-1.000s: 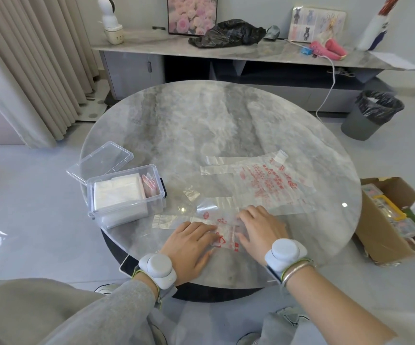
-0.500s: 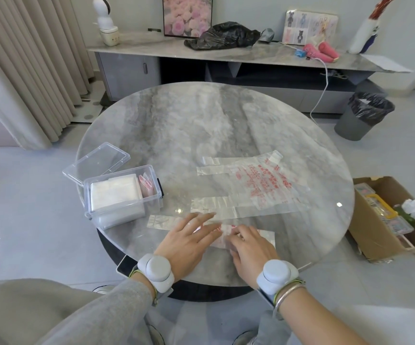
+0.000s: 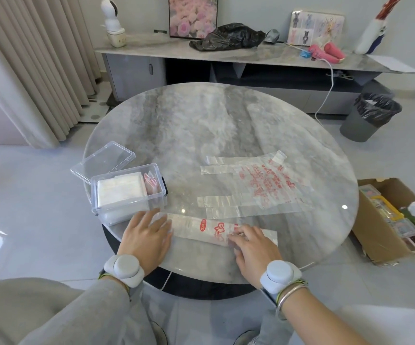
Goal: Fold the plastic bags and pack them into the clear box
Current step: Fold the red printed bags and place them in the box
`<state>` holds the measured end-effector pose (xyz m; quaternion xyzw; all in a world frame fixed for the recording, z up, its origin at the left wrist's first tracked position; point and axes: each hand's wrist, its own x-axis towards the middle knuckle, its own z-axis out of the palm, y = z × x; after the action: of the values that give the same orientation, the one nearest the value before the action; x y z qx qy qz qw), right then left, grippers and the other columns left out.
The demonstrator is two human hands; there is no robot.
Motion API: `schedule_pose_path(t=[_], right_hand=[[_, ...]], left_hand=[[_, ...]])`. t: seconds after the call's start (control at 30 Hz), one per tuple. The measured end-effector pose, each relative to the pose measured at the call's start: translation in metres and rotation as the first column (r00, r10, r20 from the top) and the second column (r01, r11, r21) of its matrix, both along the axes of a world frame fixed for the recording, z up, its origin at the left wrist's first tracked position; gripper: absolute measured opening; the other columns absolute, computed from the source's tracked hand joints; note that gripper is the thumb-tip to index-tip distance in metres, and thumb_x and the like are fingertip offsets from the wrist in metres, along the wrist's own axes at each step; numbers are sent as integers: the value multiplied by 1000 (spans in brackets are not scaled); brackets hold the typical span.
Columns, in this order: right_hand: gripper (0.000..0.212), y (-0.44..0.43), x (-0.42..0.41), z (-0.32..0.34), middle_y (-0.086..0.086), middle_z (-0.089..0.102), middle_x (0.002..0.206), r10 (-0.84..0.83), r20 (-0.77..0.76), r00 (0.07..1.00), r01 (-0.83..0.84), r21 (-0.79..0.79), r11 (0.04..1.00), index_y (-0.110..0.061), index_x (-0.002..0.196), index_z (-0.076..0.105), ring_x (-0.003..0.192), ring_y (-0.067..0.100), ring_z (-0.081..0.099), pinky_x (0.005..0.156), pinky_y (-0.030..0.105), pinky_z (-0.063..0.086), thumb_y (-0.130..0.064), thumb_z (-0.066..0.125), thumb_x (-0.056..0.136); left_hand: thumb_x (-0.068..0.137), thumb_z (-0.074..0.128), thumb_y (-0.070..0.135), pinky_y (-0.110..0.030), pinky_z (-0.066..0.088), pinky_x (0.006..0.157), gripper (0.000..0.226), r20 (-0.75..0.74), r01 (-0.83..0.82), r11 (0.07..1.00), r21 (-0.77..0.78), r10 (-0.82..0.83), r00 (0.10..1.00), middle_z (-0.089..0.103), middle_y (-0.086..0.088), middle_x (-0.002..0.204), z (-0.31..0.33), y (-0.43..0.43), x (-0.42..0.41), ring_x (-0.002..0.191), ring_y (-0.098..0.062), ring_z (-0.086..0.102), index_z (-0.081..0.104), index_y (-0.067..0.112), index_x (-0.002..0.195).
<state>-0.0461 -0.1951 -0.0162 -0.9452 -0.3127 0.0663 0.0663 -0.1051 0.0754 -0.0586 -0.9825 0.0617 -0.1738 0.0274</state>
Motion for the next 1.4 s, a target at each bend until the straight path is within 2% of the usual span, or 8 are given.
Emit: schedule_pose_path(t=[0.1, 0.17, 0.5, 0.73, 0.93, 1.1, 1.23, 1.4], right_hand=[[36, 1, 3, 4, -9, 42, 132, -1, -15, 1000, 1, -8, 1000, -25, 130, 54, 124, 14, 38, 79, 25, 45, -24, 43, 96], [34, 0, 6, 6, -13, 42, 131, -14, -40, 999, 14, 6, 1000, -28, 129, 54, 124, 10, 37, 81, 24, 46, -26, 41, 97], [28, -17, 39, 16, -5, 45, 125, -293, -43, 955, 293, -16, 956, -29, 120, 53, 116, 16, 43, 89, 27, 42, -30, 52, 93], [50, -23, 50, 11, -15, 54, 104, -349, -286, 892, 350, -51, 935, -34, 115, 46, 90, 9, 55, 72, 24, 41, -49, 70, 74], [28, -21, 53, 7, -12, 63, 86, -342, -442, 829, 331, -105, 938, -32, 86, 58, 83, 14, 62, 73, 28, 48, -48, 76, 72], [20, -17, 53, 18, -13, 60, 81, -166, -433, 886, 152, -67, 986, -31, 81, 57, 81, 13, 59, 72, 27, 44, -41, 74, 78], [23, -13, 52, 28, -17, 56, 73, -80, -445, 892, 80, -20, 997, -35, 75, 53, 75, 7, 56, 70, 24, 43, -40, 75, 78], [23, -14, 51, 32, -18, 64, 75, -96, -497, 863, 136, 45, 990, -36, 73, 55, 76, 3, 60, 70, 20, 44, -34, 77, 79]], left_hand=[[80, 68, 20, -43, 45, 89, 16, 16, -75, 996, -40, 76, 997, 69, -3, 116, 7, -1, 0, 113, -30, 58, 76, 14, 92], [71, 77, 16, -42, 50, 83, 27, 11, -56, 995, -84, 57, 998, 67, -4, 117, 13, -9, 2, 108, -28, 59, 74, 14, 98], [85, 48, 18, -34, 40, 100, 36, -83, 304, 943, -132, -316, 945, 60, 0, 127, 3, -34, 5, 112, -21, 58, 63, 18, 117], [67, 67, 5, -34, 50, 91, 42, -84, 290, 935, -204, -312, 946, 65, 3, 116, 4, -34, 8, 101, -20, 62, 67, 22, 106], [64, 67, 3, -27, 39, 85, 33, -33, 233, 946, -224, -246, 969, 66, 4, 97, 7, -36, 11, 82, -20, 61, 69, 22, 91], [90, 50, 32, -24, 35, 97, 36, -66, 160, 936, -314, -190, 979, 62, 8, 120, 19, -37, 18, 109, -15, 56, 60, 23, 123], [90, 32, 63, -31, 29, 108, 68, -332, 67, 938, -340, -187, 924, 56, 10, 135, 29, -33, 26, 128, -15, 47, 38, 27, 147], [78, 25, 74, -27, 36, 94, 72, -339, 45, 900, -433, -209, 917, 63, 13, 104, 29, -30, 31, 104, -11, 52, 59, 34, 128]])
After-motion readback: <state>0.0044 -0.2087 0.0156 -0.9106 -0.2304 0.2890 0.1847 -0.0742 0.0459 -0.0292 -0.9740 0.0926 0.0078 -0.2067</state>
